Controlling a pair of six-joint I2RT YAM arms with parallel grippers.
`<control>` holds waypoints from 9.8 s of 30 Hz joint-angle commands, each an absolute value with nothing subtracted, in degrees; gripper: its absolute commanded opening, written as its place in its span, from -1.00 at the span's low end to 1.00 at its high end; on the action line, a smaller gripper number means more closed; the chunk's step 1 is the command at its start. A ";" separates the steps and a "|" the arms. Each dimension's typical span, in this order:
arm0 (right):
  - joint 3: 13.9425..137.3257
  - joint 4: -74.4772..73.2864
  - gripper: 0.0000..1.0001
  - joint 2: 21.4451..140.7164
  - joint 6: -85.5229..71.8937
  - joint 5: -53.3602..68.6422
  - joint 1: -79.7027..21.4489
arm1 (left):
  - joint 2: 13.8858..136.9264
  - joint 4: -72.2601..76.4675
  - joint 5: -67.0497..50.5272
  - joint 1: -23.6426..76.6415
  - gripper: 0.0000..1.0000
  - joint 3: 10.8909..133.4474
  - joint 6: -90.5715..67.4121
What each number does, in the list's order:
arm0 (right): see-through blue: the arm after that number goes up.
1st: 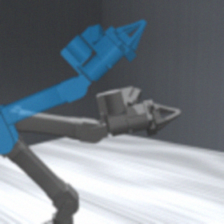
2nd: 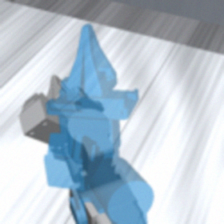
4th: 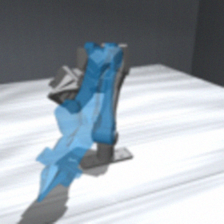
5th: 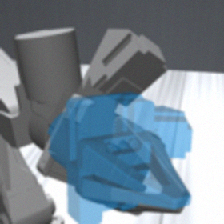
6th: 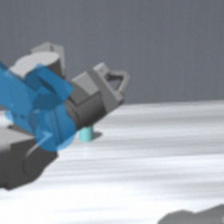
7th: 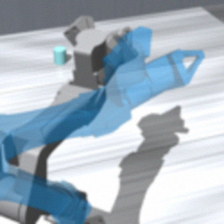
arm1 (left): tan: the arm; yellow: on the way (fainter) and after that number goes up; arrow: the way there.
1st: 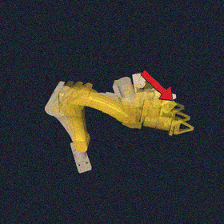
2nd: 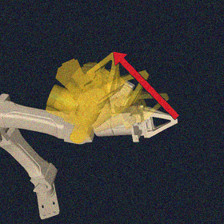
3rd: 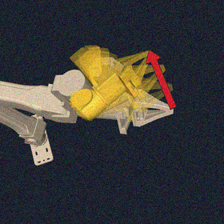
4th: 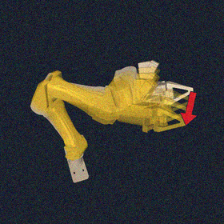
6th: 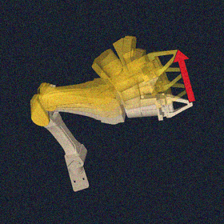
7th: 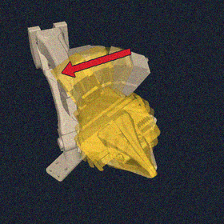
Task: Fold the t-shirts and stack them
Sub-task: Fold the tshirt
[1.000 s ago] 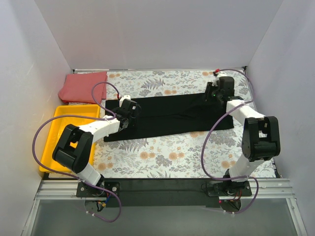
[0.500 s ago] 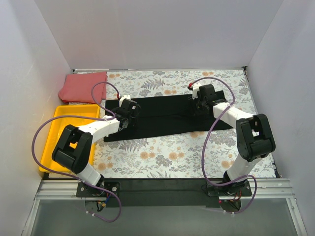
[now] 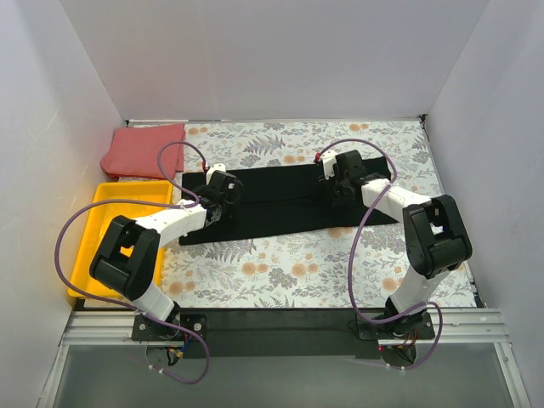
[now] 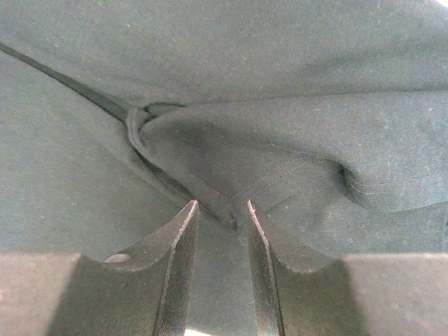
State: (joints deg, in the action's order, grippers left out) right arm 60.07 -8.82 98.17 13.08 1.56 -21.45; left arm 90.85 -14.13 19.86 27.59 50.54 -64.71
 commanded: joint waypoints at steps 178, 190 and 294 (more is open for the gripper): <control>24.87 -45.18 0.22 49.91 -32.70 10.37 -28.91 | 79.10 -46.15 -2.55 45.79 0.53 48.08 -83.76; 28.56 -42.27 0.20 60.46 -39.90 4.49 -41.04 | 85.51 -45.00 -2.46 49.83 0.34 50.62 -85.25; 74.80 -25.06 -0.97 100.46 -7.73 -3.69 -11.78 | 128.05 -23.47 9.49 31.56 -1.00 102.92 -65.56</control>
State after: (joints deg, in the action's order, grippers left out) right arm 74.67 -29.87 99.88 -8.91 -3.86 -12.69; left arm 127.31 -26.46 6.81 32.69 102.17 -65.47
